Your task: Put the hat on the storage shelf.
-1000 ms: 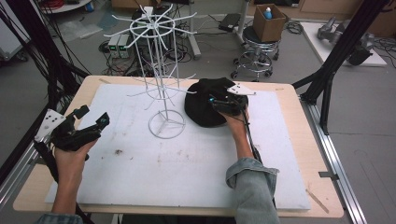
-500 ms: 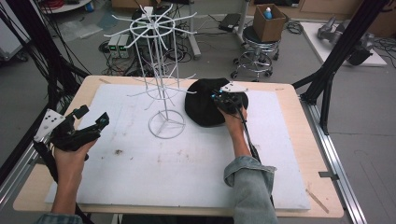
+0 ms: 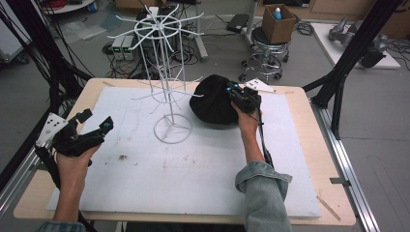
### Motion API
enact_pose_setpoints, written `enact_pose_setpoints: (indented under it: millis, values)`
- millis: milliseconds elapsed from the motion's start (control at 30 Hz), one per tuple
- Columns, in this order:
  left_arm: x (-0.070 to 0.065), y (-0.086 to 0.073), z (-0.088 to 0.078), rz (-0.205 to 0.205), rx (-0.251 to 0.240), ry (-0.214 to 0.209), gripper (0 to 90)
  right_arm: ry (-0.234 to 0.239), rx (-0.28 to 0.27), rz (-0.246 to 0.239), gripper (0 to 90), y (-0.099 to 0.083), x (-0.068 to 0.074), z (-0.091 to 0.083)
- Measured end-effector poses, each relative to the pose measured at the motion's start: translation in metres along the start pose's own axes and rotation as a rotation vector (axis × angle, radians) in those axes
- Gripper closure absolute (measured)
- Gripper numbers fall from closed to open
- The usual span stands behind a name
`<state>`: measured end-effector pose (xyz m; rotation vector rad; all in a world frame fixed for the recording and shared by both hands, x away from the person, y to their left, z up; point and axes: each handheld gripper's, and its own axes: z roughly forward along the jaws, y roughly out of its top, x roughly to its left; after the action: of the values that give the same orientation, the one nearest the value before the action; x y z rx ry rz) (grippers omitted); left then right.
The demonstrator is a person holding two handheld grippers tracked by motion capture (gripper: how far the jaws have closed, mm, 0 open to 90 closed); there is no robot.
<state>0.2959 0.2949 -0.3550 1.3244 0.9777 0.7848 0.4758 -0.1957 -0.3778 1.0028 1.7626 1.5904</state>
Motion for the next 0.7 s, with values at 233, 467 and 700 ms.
enact_pose_setpoints:
  millis: [233,467,700]
  values:
    - [0.000,-0.001,0.000,0.001,0.004,-0.001,15.5,0.016,-0.113,0.040,86.0,0.018,-0.008,-0.020]
    - [-0.001,-0.001,0.001,0.003,0.008,-0.002,15.5,0.001,-0.183,0.029,86.0,0.035,-0.015,-0.040]
    - [0.000,-0.002,0.002,-0.001,0.009,0.000,15.6,-0.038,-0.237,0.037,86.1,0.050,-0.030,-0.062]
